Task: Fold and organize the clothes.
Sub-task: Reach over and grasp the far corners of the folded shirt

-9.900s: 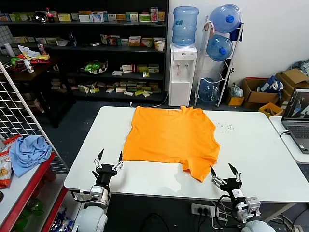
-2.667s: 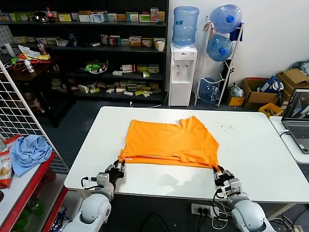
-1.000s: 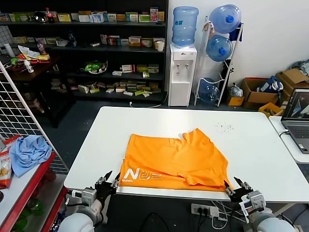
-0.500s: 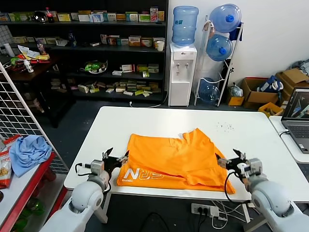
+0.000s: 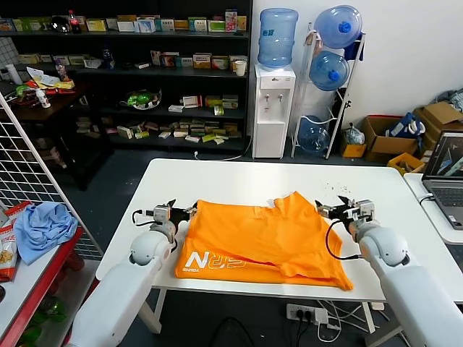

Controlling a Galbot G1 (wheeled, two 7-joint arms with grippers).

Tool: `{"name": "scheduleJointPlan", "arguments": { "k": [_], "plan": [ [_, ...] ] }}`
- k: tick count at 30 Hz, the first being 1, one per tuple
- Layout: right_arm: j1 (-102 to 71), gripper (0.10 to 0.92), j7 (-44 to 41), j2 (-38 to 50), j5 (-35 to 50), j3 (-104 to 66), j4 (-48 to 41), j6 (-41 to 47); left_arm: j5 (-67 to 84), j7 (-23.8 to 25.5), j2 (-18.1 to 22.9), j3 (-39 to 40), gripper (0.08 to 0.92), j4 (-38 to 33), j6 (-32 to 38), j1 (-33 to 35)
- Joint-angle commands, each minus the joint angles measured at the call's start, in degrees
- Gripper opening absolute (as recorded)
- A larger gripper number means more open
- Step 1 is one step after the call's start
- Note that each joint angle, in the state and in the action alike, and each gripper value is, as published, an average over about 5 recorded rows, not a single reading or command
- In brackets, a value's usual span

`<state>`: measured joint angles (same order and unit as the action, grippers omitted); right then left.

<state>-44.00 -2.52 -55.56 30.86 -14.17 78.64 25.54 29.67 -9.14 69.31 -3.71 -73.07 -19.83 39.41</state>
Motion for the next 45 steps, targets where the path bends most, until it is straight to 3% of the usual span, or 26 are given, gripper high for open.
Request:
{"name": "scheduleJointPlan", "arguments": {
  "k": [1,9,17,32,40,45],
  "plan": [
    [7.2,0.823,-3.3,-4.7,-2.6,2.5,-13.1,-0.6,-2.3,1.3,5.2,1.7,0.823,15.5,0.4,-8.8],
    [7.2,0.798,-4.0,-7.6,-4.6,3.4,-16.3,-1.2,-1.8,1.1,5.3,2.5,0.823,14.1,-0.3,-7.4],
    [7.8,0.580,-2.7,-9.0,-4.5,6.0,-16.3,0.7,-1.2,1.2,4.8,2.6,0.807,12.2,-0.8,-6.2],
    [7.4,0.155,0.9,-10.2,-1.2,6.0,-14.8,1.5,0.0,1.6,3.7,2.5,0.395,7.9,-0.5,-3.4],
    [4.3,0.124,3.9,-8.3,0.4,4.3,-7.3,0.9,1.1,1.1,0.5,2.5,0.161,-0.5,0.2,0.6],
    [-1.5,0.124,6.6,-4.3,0.2,2.9,3.0,0.8,1.7,0.6,-2.6,1.4,0.089,-8.3,0.5,4.3]
  ]
}}
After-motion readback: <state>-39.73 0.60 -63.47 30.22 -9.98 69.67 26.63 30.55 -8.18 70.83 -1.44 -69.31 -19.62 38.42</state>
